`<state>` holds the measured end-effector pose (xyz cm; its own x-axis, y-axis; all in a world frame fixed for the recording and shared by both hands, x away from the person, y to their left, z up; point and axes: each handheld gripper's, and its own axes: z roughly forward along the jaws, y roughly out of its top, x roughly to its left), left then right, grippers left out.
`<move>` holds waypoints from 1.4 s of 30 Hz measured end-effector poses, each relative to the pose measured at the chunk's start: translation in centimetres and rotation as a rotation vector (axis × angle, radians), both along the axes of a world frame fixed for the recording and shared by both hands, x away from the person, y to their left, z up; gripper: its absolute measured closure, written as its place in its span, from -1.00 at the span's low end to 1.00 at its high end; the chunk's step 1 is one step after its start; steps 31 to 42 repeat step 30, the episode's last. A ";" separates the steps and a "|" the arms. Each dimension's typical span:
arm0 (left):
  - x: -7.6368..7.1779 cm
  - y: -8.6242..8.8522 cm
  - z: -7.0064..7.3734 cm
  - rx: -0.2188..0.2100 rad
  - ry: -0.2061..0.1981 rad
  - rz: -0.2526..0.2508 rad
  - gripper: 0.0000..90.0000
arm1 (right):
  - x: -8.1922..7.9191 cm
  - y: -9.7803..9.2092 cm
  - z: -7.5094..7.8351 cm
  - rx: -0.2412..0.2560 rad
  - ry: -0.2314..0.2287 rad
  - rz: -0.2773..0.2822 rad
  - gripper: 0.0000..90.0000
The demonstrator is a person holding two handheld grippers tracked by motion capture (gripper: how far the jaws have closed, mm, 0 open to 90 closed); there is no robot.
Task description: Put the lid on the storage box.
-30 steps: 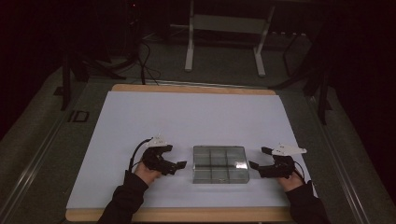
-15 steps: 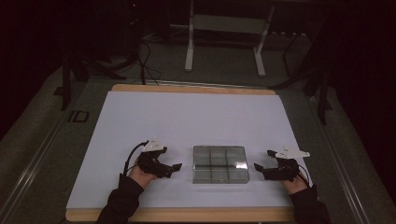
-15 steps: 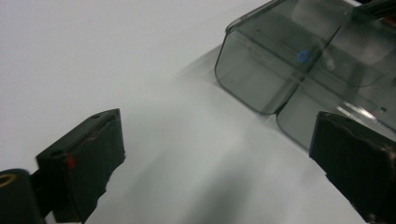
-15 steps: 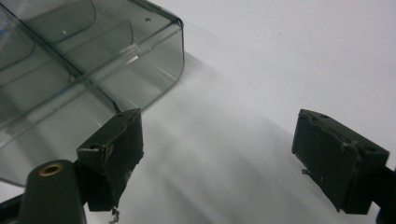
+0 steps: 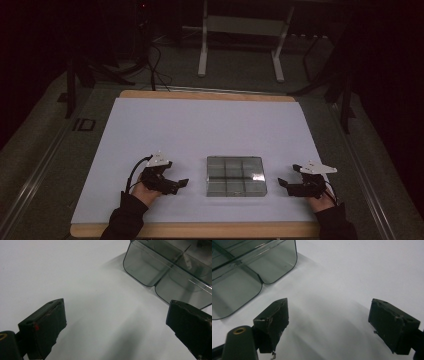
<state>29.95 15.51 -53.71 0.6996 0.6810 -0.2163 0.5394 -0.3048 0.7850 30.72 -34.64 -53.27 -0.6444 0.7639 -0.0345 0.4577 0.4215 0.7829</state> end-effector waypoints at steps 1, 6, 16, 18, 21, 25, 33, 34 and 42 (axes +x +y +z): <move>-0.1 0.1 0.0 0.000 -0.001 0.001 -0.92 | -0.1 -0.1 0.0 0.002 0.000 -0.001 -0.64; -0.4 0.4 -0.1 0.003 -0.001 0.012 -0.92 | -0.3 -0.4 0.0 0.005 -0.008 -0.009 -0.64; -0.7 0.5 -0.4 -0.010 -0.010 0.029 -0.92 | -0.4 -0.5 0.0 0.012 -0.019 -0.024 -0.63; -0.6 0.6 -0.4 -0.019 -0.007 0.032 -0.92 | -0.5 -0.5 0.0 0.013 -0.022 -0.025 -0.63; -0.7 0.6 -0.4 -0.023 -0.013 0.030 -0.92 | -0.5 -0.4 -0.1 0.008 -0.030 -0.030 -0.63; -0.8 0.6 -0.4 -0.014 -0.021 0.038 -0.92 | -0.5 -0.4 -0.1 0.009 -0.031 -0.029 -0.63; -0.8 0.5 -0.4 -0.007 -0.027 0.042 -0.92 | -0.6 -0.5 -0.1 0.015 -0.041 -0.032 -0.63; -0.8 0.5 -0.4 -0.007 -0.027 0.042 -0.92 | -0.6 -0.5 -0.1 0.015 -0.041 -0.032 -0.63; -0.8 0.5 -0.4 -0.007 -0.027 0.042 -0.92 | -0.6 -0.5 -0.1 0.015 -0.041 -0.032 -0.63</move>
